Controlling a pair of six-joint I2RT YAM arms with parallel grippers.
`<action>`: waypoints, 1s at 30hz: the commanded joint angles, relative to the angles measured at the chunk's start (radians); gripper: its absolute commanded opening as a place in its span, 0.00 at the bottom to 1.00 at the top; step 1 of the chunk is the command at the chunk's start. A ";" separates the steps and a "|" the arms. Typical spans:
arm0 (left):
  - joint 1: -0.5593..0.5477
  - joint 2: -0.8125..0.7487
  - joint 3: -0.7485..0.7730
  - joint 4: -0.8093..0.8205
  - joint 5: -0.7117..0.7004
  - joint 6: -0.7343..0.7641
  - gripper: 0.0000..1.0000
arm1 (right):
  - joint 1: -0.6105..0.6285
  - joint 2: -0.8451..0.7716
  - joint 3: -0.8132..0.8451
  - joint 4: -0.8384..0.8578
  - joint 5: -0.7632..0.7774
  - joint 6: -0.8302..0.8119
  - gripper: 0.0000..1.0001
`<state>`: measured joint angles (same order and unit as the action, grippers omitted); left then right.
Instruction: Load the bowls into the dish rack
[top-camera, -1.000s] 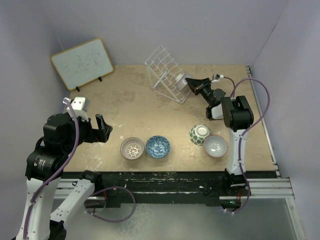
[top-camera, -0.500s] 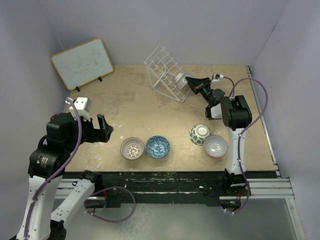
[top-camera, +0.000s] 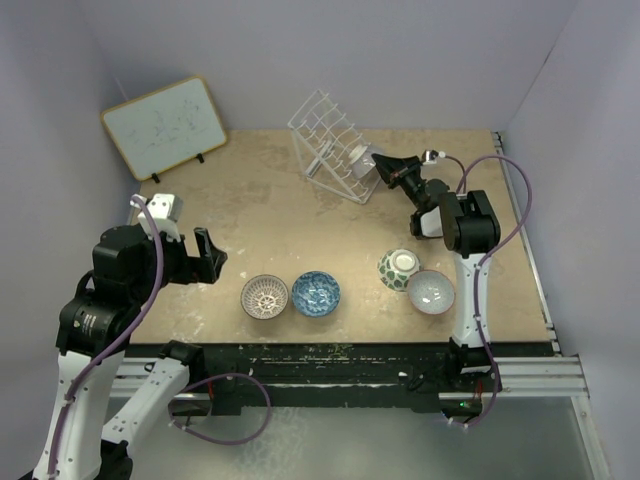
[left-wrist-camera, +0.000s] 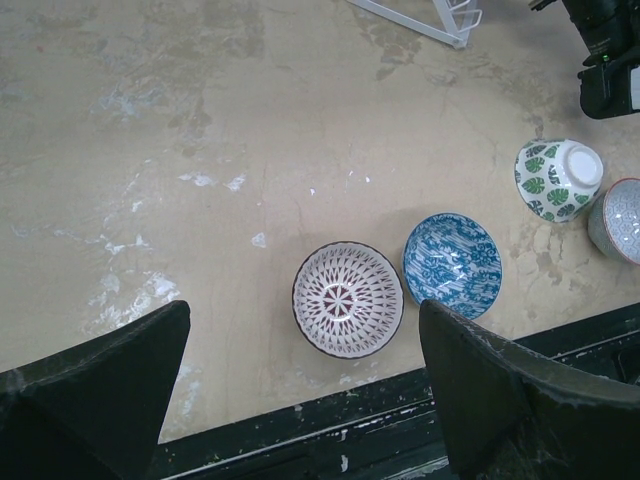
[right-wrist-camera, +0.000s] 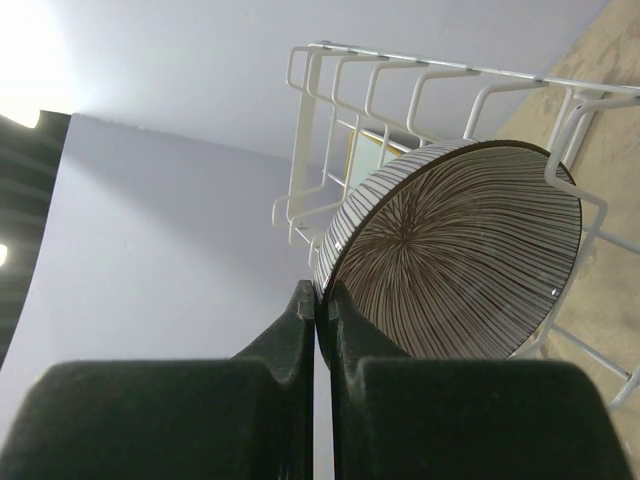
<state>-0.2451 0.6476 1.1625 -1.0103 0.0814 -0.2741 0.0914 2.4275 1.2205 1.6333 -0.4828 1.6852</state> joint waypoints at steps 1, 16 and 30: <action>-0.006 -0.007 -0.007 0.048 0.008 -0.015 0.99 | 0.013 0.013 0.023 0.246 -0.077 0.016 0.00; -0.006 -0.029 -0.015 0.055 0.023 -0.026 0.99 | 0.044 -0.082 -0.066 0.009 -0.313 -0.081 0.00; -0.006 -0.035 -0.009 0.055 0.024 -0.033 0.99 | 0.144 -0.083 0.042 -0.235 -0.396 -0.205 0.00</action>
<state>-0.2451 0.6231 1.1477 -0.9997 0.0940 -0.2958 0.1661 2.3810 1.2369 1.5311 -0.7536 1.5749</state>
